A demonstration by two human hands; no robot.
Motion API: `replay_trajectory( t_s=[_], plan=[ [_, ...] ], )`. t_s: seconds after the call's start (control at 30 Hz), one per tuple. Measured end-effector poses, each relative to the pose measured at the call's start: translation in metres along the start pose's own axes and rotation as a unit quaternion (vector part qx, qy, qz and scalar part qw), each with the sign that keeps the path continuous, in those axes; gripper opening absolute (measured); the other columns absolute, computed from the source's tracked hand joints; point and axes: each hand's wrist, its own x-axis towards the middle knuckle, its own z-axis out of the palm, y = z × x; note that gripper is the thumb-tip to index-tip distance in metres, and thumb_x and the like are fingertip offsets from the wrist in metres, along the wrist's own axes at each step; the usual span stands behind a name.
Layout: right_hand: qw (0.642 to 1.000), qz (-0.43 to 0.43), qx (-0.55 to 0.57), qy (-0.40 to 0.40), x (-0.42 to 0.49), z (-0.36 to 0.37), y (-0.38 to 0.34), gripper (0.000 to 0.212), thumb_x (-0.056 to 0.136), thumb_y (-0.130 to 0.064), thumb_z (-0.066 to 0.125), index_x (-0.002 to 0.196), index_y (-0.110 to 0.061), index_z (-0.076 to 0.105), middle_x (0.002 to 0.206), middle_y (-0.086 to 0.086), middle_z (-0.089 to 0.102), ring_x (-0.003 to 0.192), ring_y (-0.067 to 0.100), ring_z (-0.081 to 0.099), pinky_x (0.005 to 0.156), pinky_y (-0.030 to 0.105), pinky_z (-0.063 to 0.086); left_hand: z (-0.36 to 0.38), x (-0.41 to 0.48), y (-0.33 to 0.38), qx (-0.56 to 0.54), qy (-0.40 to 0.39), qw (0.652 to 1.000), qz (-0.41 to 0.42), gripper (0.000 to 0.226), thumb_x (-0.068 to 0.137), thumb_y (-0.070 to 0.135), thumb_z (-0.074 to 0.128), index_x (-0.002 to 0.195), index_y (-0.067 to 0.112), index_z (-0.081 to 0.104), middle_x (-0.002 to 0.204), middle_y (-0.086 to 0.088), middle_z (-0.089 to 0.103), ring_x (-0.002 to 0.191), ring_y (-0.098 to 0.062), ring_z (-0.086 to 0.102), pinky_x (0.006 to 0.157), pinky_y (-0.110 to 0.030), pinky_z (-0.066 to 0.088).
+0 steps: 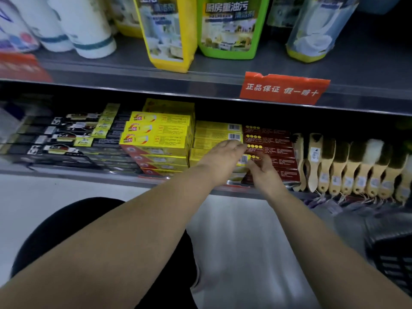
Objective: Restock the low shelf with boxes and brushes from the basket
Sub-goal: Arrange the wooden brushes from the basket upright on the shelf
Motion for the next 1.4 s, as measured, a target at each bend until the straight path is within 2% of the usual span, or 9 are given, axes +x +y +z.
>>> replay_trajectory(
  t_s=[0.13,0.23,0.33,0.47,0.63,0.8,0.97,1.1,1.4],
  plan=[
    [0.997,-0.081,0.007,-0.015,-0.008,-0.002,-0.041,0.043,0.097,-0.024,0.047,0.138,-0.015,0.037,0.139,0.007,0.045,0.127,0.019,0.043,0.107,0.037,0.035,-0.052,-0.027,0.000,-0.087,-0.026,0.995,0.045,0.060,0.086,0.018,0.060,0.141,0.012,0.036,0.137,-0.009,0.044,0.122,-0.024,0.045,0.097,-0.030,0.038],
    [0.990,-0.118,0.031,-0.070,-0.020,0.009,-0.072,0.040,0.096,-0.022,0.051,0.135,-0.018,0.042,0.137,-0.003,0.045,0.126,0.014,0.044,0.102,0.032,0.038,-0.086,-0.066,-0.027,-0.140,-0.034,0.988,0.049,0.054,0.087,0.024,0.061,0.138,0.016,0.043,0.135,-0.004,0.048,0.121,-0.017,0.046,0.097,-0.022,0.034],
    [0.983,-0.144,0.016,-0.115,-0.027,0.027,-0.094,0.041,0.093,-0.018,0.056,0.132,-0.022,0.043,0.128,-0.012,0.044,0.124,0.008,0.043,0.091,0.023,0.036,-0.099,-0.105,-0.065,-0.215,-0.001,0.976,-0.033,0.039,0.089,0.015,0.061,0.127,0.021,0.055,0.122,0.004,0.055,0.116,-0.010,0.052,0.098,-0.018,0.040],
    [0.977,-0.139,-0.037,-0.157,-0.019,0.049,-0.115,0.070,0.085,-0.016,0.067,0.143,-0.024,0.029,0.147,0.003,0.035,0.131,0.017,0.039,0.103,0.035,0.039,-0.093,-0.132,-0.113,-0.343,0.103,0.920,-0.156,0.026,0.090,0.002,0.055,0.095,0.025,0.065,0.105,-0.001,0.067,0.095,-0.009,0.062,0.089,-0.024,0.050],
    [0.984,-0.056,-0.020,-0.168,0.001,0.075,-0.130,0.087,0.085,-0.034,0.067,0.150,-0.018,0.012,0.154,0.008,0.026,0.138,0.027,0.031,0.107,0.036,0.030,-0.066,-0.116,-0.165,-0.327,0.135,0.889,-0.291,0.052,0.094,0.014,0.052,0.142,0.005,0.033,0.140,-0.018,0.045,0.128,-0.027,0.044,0.104,-0.031,0.037],
    [0.986,-0.043,-0.032,-0.159,0.008,0.091,-0.126,0.076,0.090,-0.027,0.061,0.150,-0.017,0.015,0.154,0.009,0.027,0.137,0.028,0.033,0.103,0.035,0.031,-0.056,-0.105,-0.185,-0.378,0.062,0.879,-0.284,0.037,0.089,0.018,0.061,0.122,0.004,0.049,0.120,-0.019,0.060,0.111,-0.036,0.057,0.097,-0.054,0.044],
    [0.988,-0.064,-0.032,-0.138,0.005,0.091,-0.121,0.070,0.091,-0.017,0.059,0.149,-0.016,0.019,0.149,0.008,0.035,0.130,0.026,0.040,0.091,0.027,0.031,-0.056,-0.107,-0.188,-0.383,0.063,0.886,-0.255,0.045,0.082,0.008,0.069,0.123,0.006,0.053,0.118,-0.014,0.063,0.110,-0.031,0.059,0.098,-0.051,0.044],
    [0.988,-0.069,-0.034,-0.134,0.002,0.092,-0.118,0.068,0.092,-0.015,0.058,0.149,-0.016,0.020,0.151,0.008,0.033,0.135,0.027,0.036,0.103,0.032,0.032,-0.056,-0.109,-0.180,-0.380,0.091,0.887,-0.247,0.044,0.083,0.006,0.067,0.125,0.005,0.053,0.119,-0.013,0.063,0.111,-0.030,0.059,0.098,-0.049,0.045],
    [0.989,-0.060,-0.024,-0.135,0.006,0.093,-0.120,0.070,0.092,-0.013,0.058,0.149,-0.015,0.019,0.152,0.010,0.031,0.136,0.027,0.034,0.108,0.036,0.031,-0.053,-0.110,-0.174,-0.386,0.116,0.881,-0.248,0.047,0.085,0.009,0.065,0.131,0.007,0.051,0.126,-0.010,0.060,0.119,-0.024,0.054,0.102,-0.046,0.043]
  ],
)
